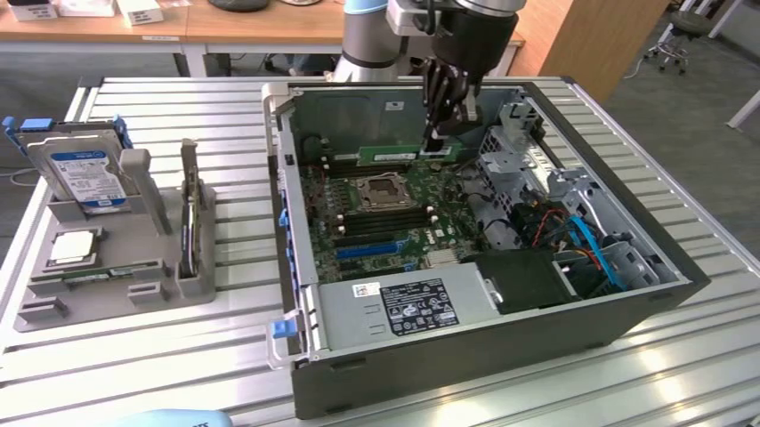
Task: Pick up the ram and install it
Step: 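Insert the ram into the slot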
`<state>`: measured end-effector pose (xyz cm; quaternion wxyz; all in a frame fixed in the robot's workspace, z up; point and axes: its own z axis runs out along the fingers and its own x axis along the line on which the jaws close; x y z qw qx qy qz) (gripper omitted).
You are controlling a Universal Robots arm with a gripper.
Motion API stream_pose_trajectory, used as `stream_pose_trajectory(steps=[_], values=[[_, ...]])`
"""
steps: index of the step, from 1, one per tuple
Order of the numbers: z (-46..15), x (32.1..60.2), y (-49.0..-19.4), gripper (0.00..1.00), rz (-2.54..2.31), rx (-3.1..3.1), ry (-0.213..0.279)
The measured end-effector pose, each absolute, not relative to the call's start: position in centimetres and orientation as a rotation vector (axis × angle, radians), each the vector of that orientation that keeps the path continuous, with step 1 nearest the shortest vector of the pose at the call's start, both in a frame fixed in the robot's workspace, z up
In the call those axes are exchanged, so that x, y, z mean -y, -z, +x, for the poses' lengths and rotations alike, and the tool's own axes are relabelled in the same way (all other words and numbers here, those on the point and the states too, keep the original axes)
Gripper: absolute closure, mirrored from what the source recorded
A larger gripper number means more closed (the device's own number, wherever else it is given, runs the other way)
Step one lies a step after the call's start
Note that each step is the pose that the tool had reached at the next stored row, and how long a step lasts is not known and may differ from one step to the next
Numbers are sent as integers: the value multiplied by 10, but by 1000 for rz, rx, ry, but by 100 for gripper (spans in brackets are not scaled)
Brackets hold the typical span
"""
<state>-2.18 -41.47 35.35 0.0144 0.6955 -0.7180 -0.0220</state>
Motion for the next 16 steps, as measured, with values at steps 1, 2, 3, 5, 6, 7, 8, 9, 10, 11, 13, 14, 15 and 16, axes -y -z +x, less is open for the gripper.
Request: stream_pose_trajectory(steps=[1, 2, 3, 5, 6, 7, 8, 9, 10, 11, 13, 14, 15, 16], values=[[-22, 415, -353, 88, 2165, 2235, 68], [-22, 415, -353, 88, 2165, 2235, 68], [-22, 415, -353, 88, 2165, 2235, 68], [-22, 415, -353, 88, 2165, 2235, 68], [-22, 415, -352, 88, 2165, 2235, 68], [-22, 415, -352, 88, 2165, 2235, 68], [-22, 415, -352, 88, 2165, 2235, 68], [-22, 415, -352, 88, 2165, 2235, 68], [-22, 415, -352, 88, 2165, 2235, 68], [-22, 415, -351, 88, 2165, 2235, 68], [-22, 415, -351, 88, 2165, 2235, 68], [-22, 415, -350, 88, 2165, 2235, 68], [-22, 415, -349, 88, 2165, 2235, 68], [-22, 415, -348, 88, 2165, 2235, 68]])
